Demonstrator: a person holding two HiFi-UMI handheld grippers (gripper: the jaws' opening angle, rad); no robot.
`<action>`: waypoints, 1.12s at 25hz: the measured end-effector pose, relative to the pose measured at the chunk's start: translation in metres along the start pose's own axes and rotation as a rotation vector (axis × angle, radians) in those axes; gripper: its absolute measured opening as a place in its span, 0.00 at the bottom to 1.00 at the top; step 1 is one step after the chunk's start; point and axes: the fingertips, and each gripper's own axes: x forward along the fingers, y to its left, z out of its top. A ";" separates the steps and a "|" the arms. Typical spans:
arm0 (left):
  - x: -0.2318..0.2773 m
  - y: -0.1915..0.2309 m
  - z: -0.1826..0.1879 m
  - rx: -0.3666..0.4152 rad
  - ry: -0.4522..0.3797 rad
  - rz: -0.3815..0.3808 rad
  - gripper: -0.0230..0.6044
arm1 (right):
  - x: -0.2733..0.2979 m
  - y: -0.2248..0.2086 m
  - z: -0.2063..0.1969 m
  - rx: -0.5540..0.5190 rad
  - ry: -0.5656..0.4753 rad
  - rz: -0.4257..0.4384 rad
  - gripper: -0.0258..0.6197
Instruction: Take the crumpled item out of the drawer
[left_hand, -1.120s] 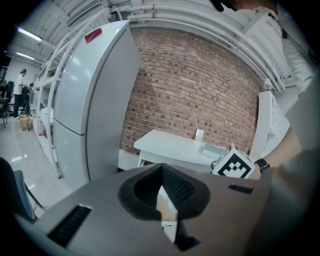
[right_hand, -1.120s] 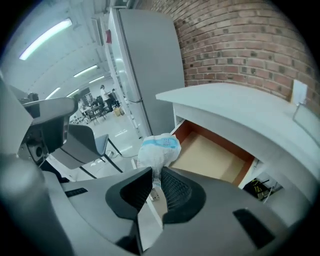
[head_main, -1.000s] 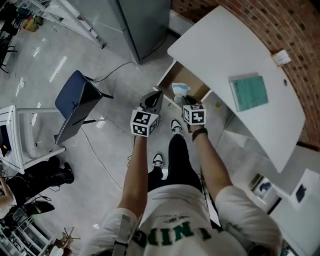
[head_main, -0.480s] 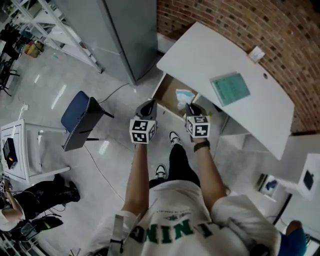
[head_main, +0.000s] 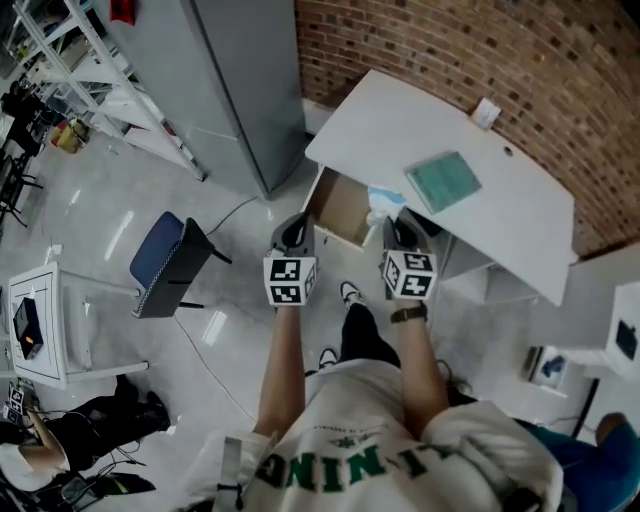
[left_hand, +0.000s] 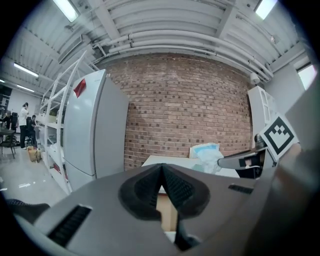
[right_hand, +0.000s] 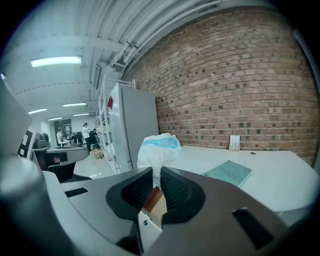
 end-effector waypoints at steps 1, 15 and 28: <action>-0.005 -0.001 0.006 0.001 -0.012 0.002 0.03 | -0.007 0.000 0.011 -0.003 -0.026 -0.003 0.11; -0.059 -0.011 0.078 0.129 -0.158 0.018 0.03 | -0.079 0.015 0.080 -0.076 -0.217 -0.051 0.11; -0.073 -0.011 0.075 0.097 -0.148 -0.001 0.03 | -0.098 0.034 0.091 -0.087 -0.247 -0.023 0.12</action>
